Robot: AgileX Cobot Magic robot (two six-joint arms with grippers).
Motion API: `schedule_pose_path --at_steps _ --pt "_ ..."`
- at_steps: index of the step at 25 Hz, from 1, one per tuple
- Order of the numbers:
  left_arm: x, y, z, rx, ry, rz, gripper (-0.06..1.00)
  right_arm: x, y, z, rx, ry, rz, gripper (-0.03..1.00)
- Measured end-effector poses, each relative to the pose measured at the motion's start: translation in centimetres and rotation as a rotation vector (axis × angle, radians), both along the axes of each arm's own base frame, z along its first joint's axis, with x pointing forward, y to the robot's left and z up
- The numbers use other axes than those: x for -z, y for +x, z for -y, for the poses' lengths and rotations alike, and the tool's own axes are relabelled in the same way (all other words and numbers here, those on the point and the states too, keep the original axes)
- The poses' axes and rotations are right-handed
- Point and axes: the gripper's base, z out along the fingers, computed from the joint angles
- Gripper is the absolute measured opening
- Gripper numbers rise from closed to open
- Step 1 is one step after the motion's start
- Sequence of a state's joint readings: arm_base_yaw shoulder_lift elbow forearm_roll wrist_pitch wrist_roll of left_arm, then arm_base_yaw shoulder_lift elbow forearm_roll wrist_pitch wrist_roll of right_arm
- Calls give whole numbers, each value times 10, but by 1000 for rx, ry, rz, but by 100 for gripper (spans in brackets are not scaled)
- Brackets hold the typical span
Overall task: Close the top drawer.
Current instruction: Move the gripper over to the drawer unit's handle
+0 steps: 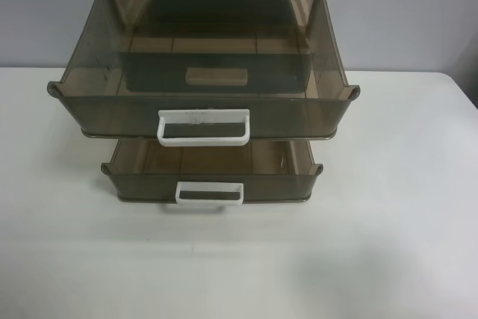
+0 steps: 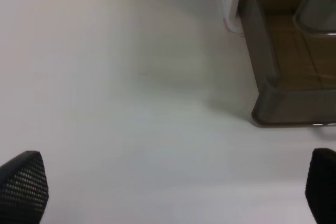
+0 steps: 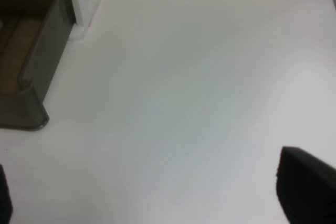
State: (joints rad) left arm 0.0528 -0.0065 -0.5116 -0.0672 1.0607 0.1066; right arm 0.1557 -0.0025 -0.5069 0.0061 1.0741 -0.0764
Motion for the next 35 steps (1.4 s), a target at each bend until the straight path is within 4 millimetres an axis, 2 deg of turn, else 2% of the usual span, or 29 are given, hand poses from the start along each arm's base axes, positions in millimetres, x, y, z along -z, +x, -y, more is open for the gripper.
schedule_pose_path --at_steps 16,18,22,25,28,32,35 --pt "0 0 0 0 0 0 99 0 0 -1 -7 1 -4 99" --pt "0 0 0 0 0 0 99 -6 2 -3 -26 11 -37 99" --pt "0 0 0 0 1 0 99 -38 24 -11 -87 -14 -132 99" --pt "0 0 0 0 1 0 99 -65 51 -20 -176 -49 -181 99" --pt "0 0 0 0 1 0 99 -79 78 -33 -288 -78 -246 99" --pt "0 0 0 0 1 0 99 -92 107 -64 -478 -173 -300 99" --pt "0 0 0 0 1 0 99 -99 127 -102 -608 -261 -332 99"
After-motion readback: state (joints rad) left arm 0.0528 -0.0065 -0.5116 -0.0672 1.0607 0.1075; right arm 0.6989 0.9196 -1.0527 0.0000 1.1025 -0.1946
